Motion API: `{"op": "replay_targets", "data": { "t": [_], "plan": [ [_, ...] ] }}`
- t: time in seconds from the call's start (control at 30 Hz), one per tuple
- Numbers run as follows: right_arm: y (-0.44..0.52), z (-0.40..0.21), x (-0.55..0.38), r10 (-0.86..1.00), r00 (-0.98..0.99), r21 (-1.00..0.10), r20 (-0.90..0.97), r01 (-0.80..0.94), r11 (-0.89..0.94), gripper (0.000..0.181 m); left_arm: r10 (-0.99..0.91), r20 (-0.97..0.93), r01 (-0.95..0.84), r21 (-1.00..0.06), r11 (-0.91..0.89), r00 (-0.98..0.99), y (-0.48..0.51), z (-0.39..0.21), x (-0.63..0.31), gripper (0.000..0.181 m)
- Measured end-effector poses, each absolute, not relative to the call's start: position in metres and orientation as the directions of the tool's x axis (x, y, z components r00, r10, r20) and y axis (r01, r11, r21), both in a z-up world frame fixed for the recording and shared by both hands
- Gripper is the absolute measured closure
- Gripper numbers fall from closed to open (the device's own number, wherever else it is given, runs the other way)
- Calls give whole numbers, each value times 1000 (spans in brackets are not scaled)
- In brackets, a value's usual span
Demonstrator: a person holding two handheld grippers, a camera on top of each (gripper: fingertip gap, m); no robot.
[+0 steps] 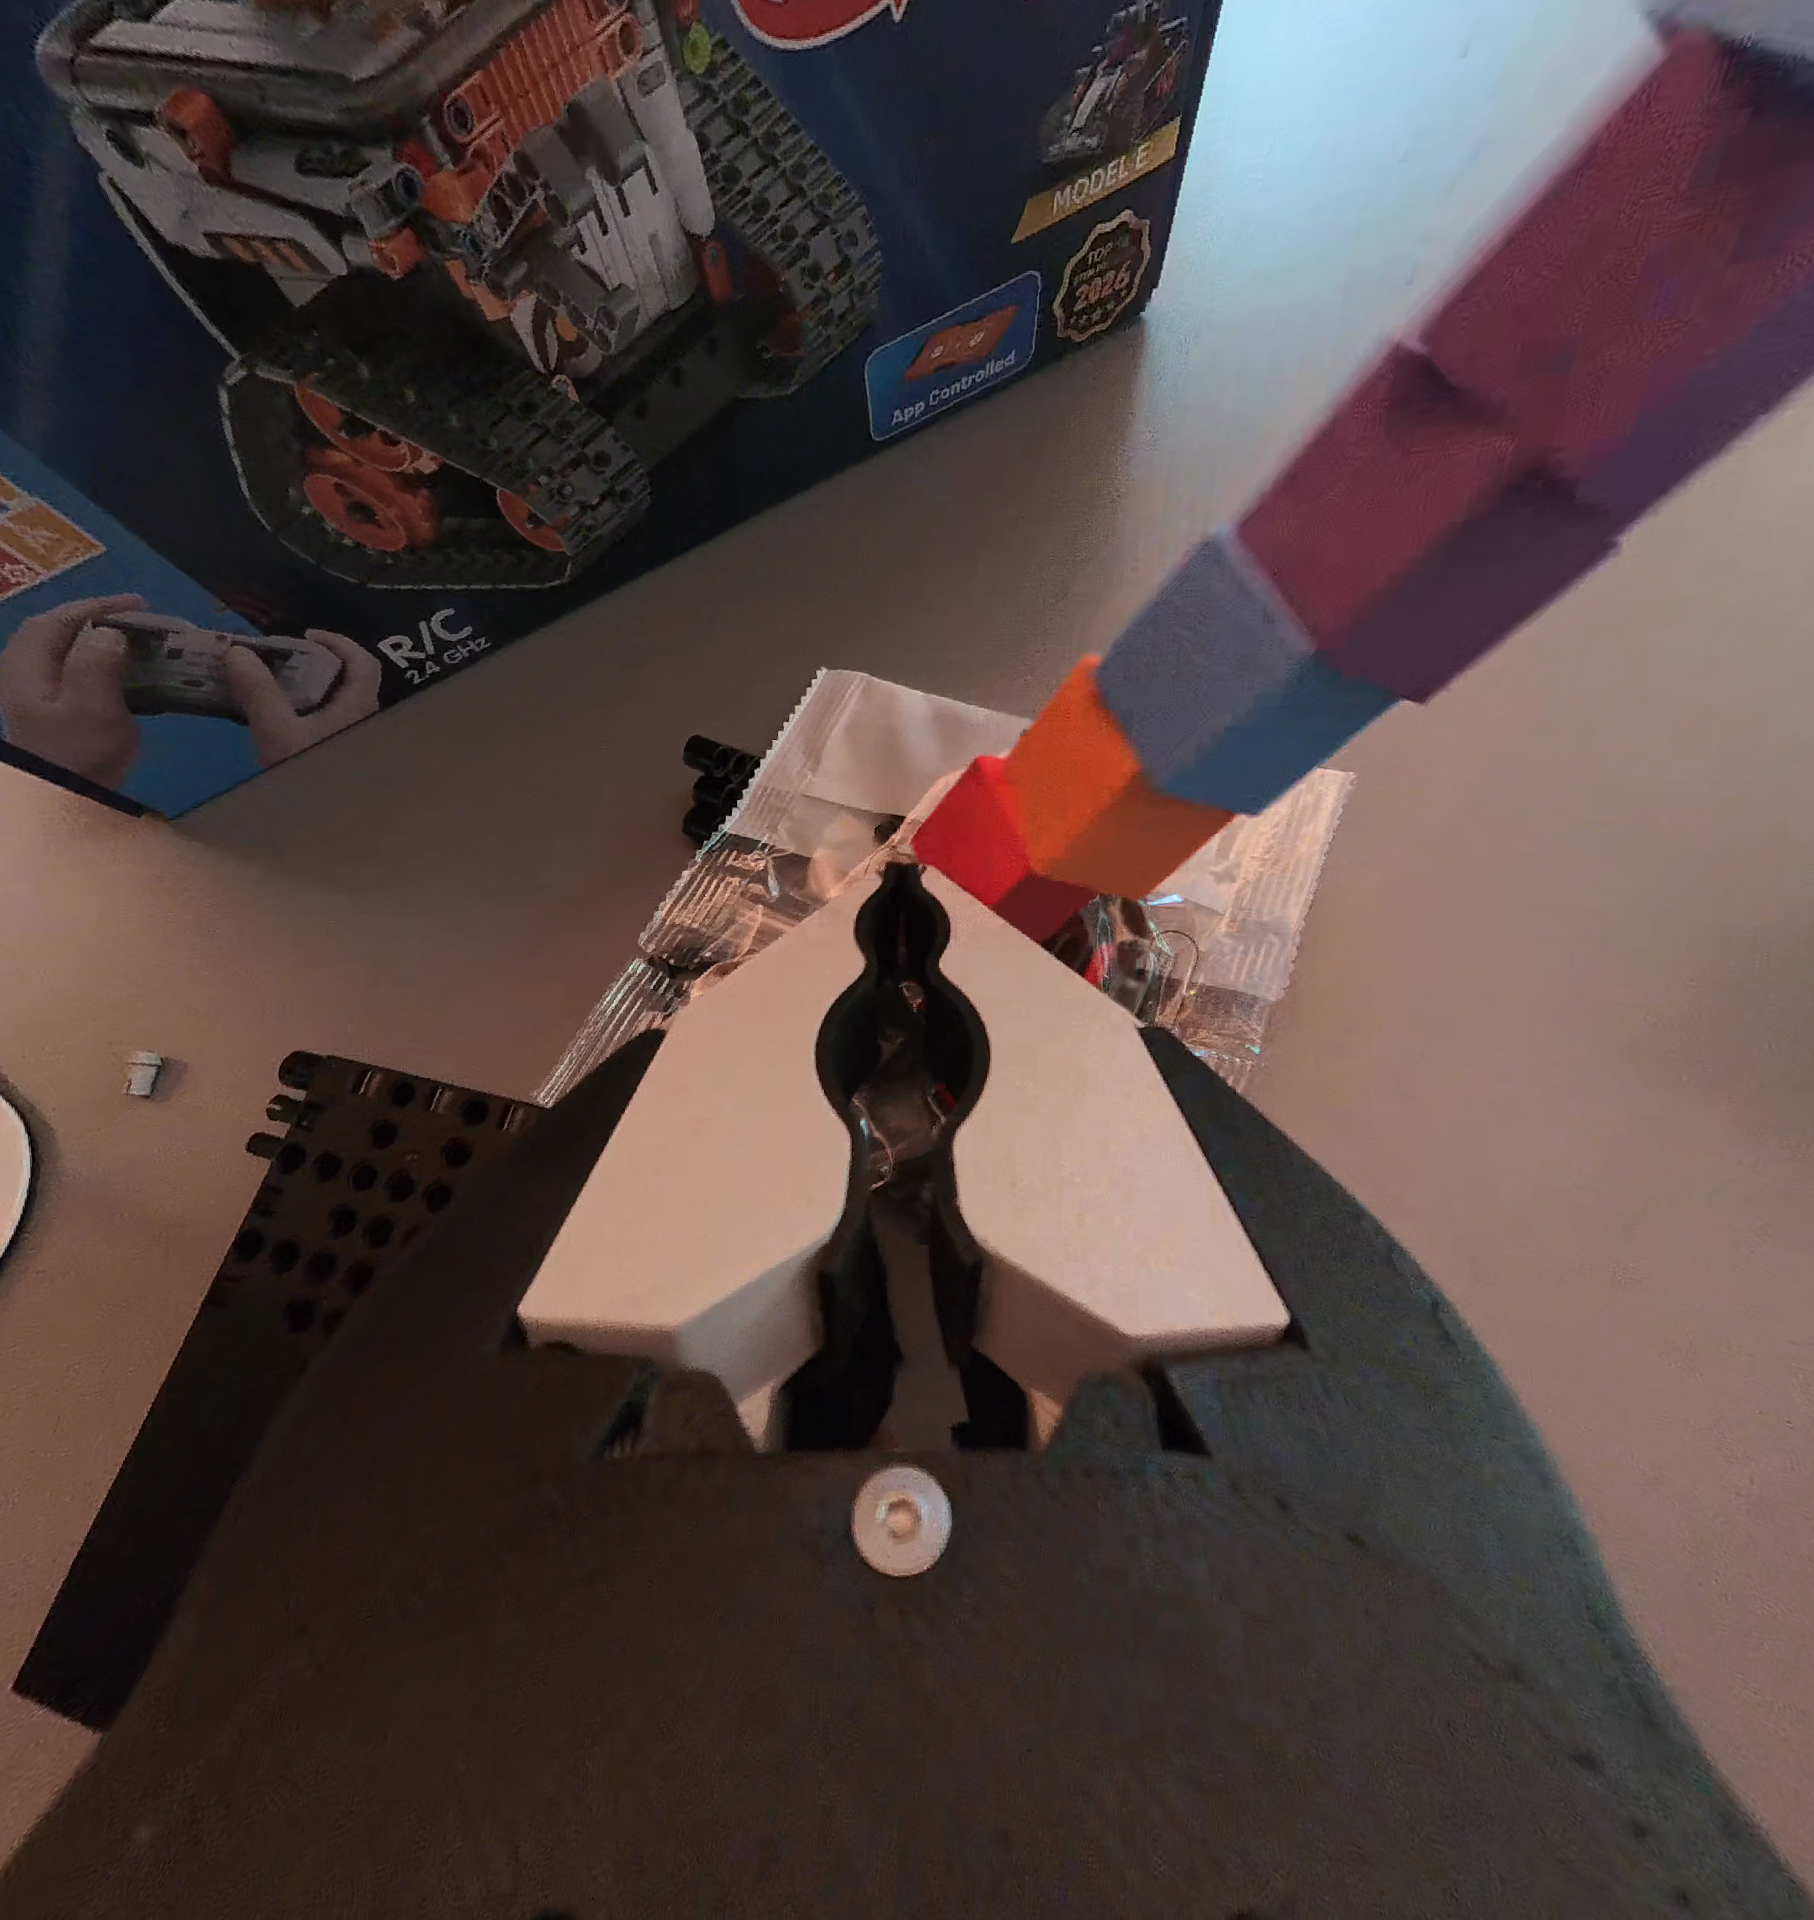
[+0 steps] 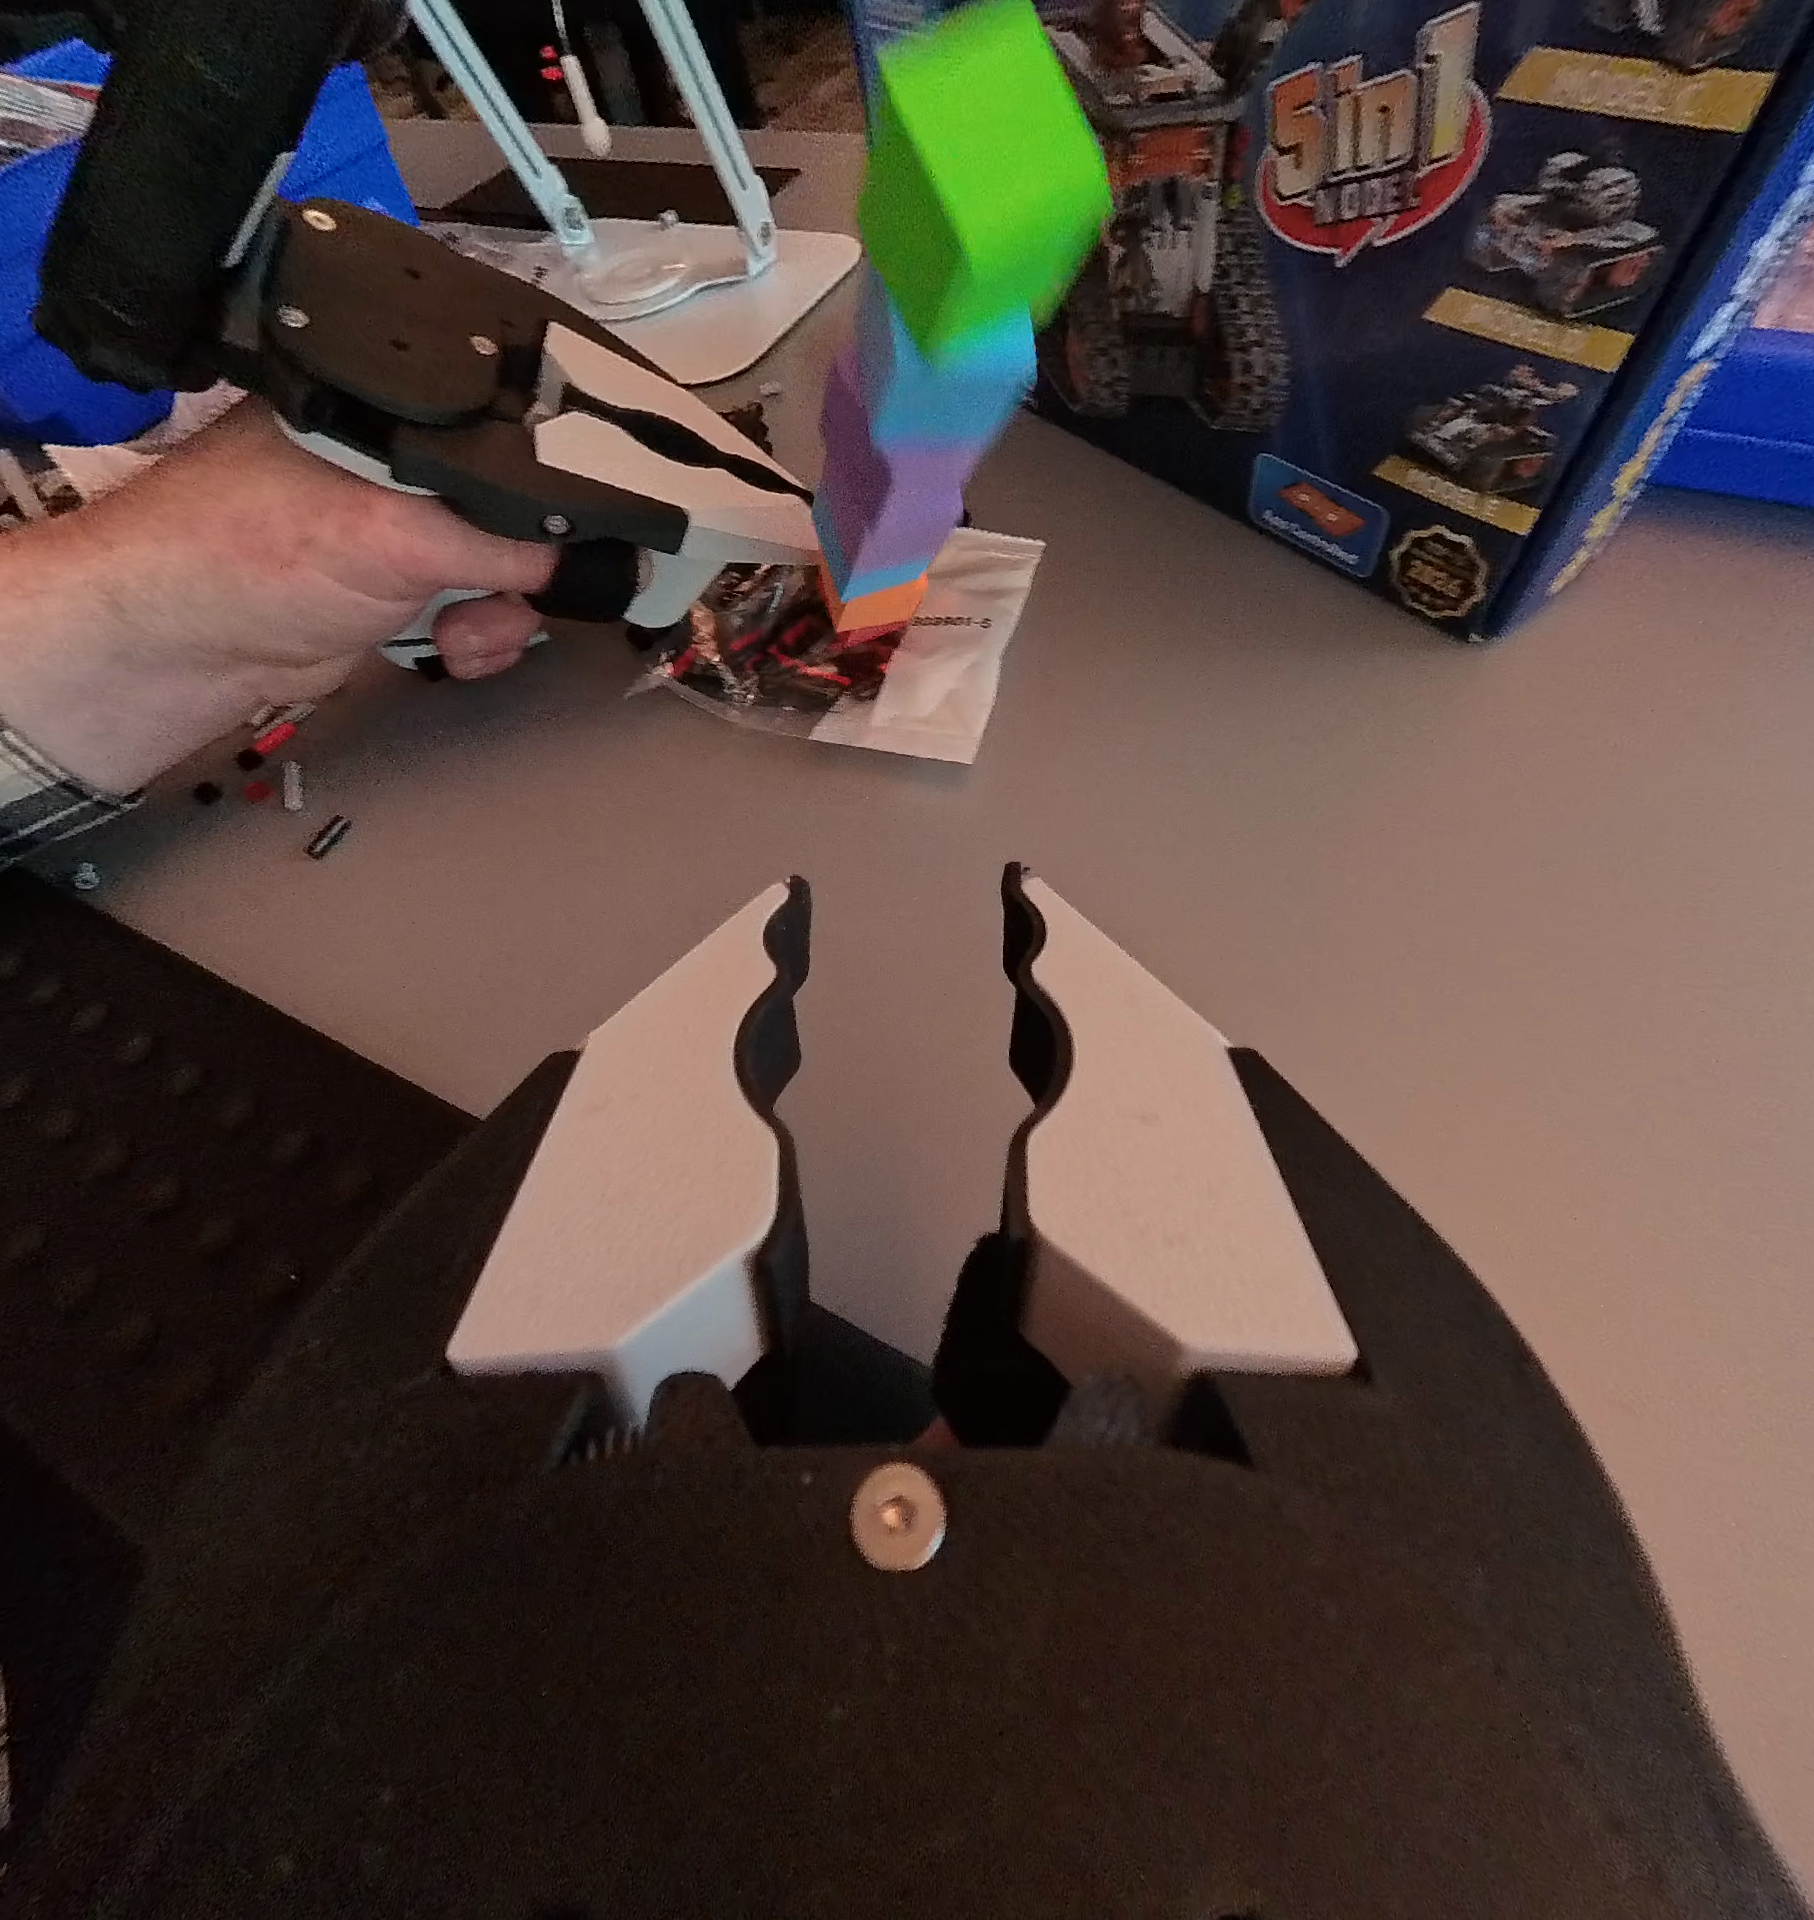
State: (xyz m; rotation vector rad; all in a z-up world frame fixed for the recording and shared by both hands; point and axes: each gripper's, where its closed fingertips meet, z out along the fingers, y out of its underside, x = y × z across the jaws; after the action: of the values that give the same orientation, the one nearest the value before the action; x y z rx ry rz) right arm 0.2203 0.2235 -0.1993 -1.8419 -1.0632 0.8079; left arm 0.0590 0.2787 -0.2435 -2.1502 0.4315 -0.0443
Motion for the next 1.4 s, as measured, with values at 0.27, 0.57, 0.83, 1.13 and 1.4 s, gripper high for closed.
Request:
{"op": "replay_targets", "data": {
  "t": [0.27,0.57,0.83,1.13,1.4],
  "plan": [
    [241,-206,260,846,518,-875,-125,345,-341,143,-307,-142,-287,-818,-499,941,276,-234,56,181],
    [241,-176,340,806,587,-907,-82,292,-304,139,-311,-166,-305,-821,-482,936,275,-229,57,181],
    [239,-165,385,759,647,-874,71,407,-265,135,-301,-177,-305,-834,-460,937,273,-220,56,181],
    [315,-212,367,783,568,-568,254,743,-354,132,-245,-168,-266,-849,-457,955,266,-208,21,181],
    [340,-253,368,804,544,-410,240,807,-424,157,-363,-232,-375,-837,-398,902,270,-209,46,176]
  ]
}}
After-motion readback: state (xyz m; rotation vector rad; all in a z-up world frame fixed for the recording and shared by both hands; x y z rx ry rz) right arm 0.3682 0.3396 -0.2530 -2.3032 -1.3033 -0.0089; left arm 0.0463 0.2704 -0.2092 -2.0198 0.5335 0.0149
